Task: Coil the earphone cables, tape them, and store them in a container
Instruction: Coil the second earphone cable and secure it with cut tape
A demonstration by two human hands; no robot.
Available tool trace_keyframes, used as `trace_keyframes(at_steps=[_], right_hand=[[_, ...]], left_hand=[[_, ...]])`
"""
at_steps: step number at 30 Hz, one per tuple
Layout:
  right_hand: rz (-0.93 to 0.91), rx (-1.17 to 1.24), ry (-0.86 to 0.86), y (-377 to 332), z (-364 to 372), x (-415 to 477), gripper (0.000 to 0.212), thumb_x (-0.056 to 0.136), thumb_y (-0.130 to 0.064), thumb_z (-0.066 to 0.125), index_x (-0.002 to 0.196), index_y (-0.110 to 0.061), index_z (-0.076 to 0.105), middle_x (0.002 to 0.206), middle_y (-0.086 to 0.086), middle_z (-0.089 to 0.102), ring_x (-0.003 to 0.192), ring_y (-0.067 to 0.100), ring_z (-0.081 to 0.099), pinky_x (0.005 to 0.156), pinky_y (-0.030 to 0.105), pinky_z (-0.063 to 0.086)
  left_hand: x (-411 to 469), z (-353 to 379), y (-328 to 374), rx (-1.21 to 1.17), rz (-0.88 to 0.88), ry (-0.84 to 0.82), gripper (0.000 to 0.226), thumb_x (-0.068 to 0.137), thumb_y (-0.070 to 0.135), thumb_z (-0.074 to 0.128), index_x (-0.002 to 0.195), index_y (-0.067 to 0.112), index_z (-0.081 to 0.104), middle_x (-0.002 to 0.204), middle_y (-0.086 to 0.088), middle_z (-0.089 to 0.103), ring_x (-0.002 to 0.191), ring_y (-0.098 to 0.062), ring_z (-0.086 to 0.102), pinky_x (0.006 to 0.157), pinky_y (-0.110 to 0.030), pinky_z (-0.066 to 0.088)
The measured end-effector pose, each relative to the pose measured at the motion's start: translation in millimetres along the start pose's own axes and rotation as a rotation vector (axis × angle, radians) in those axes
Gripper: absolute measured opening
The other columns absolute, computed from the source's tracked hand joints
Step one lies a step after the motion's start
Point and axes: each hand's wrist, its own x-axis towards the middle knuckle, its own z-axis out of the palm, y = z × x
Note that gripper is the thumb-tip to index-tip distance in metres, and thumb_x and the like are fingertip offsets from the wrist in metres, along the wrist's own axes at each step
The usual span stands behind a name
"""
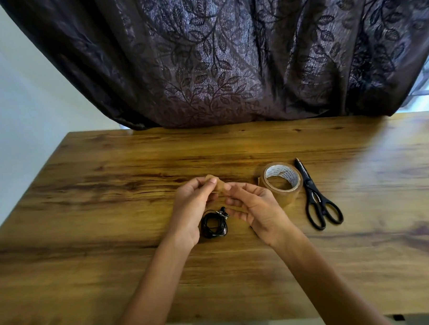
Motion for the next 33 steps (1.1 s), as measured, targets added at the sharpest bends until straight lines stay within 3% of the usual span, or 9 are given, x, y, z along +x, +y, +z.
trace_keyframes(at_steps=[8,13,19,25,28,33], right_hand=[[-0.016,0.010,-0.019,-0.6,-0.4,0.2,0.029,0.061,-0.021,0.074,0.086,-0.007,0.071,0.081,0.005,0.069,0.075,0.013,0.060,0.069,0.027,0.053],[0.021,-0.024,-0.051,-7.5,-11.1,2.7,0.007,0.070,-0.009,0.070,0.076,-0.009,0.068,0.072,0.003,0.067,0.068,0.011,0.062,0.062,0.023,0.054],[-0.019,-0.115,0.148,-1.7,-30.0,11.2,0.003,0.081,-0.013,0.067,0.080,-0.010,0.067,0.071,-0.002,0.068,0.063,0.006,0.060,0.064,0.024,0.053],[0.085,-0.178,0.253,33.5,-17.5,18.0,0.012,0.085,-0.024,0.064,0.087,-0.012,0.064,0.079,0.001,0.061,0.072,0.011,0.055,0.065,0.026,0.051],[0.106,-0.233,0.280,47.3,-9.7,20.4,0.020,0.089,-0.030,0.059,0.098,-0.013,0.064,0.084,0.001,0.058,0.079,0.013,0.054,0.064,0.026,0.047],[0.108,-0.353,0.269,56.7,-2.7,19.6,0.031,0.092,-0.040,0.050,0.104,-0.017,0.066,0.090,-0.001,0.060,0.083,0.013,0.053,0.076,0.030,0.046]], left_hand=[[-1.1,-7.4,1.5,-0.003,-0.002,-0.094,0.009,0.086,0.017,0.061,0.089,0.016,0.069,0.083,0.003,0.070,0.079,-0.008,0.063,0.076,-0.024,0.049],[5.5,-27.8,10.7,0.021,-0.111,-0.218,0.012,0.079,0.004,0.065,0.086,0.014,0.069,0.075,0.003,0.072,0.069,-0.006,0.064,0.063,-0.019,0.053],[16.7,-48.1,10.5,0.041,-0.105,-0.071,0.011,0.079,0.004,0.066,0.088,0.011,0.069,0.082,-0.003,0.073,0.067,-0.008,0.064,0.058,-0.017,0.053],[26.7,-31.6,-36.1,0.486,0.035,0.141,0.013,0.082,0.017,0.067,0.095,0.014,0.063,0.090,0.002,0.064,0.081,-0.011,0.059,0.066,-0.019,0.047],[35.2,-26.6,-59.8,0.714,0.109,0.140,0.019,0.083,0.023,0.066,0.099,0.015,0.061,0.098,0.002,0.064,0.086,-0.012,0.060,0.071,-0.022,0.049],[40.1,-22.5,-81.1,0.943,0.174,0.151,0.018,0.085,0.028,0.065,0.098,0.017,0.061,0.098,0.000,0.065,0.081,-0.011,0.058,0.062,-0.023,0.048]])
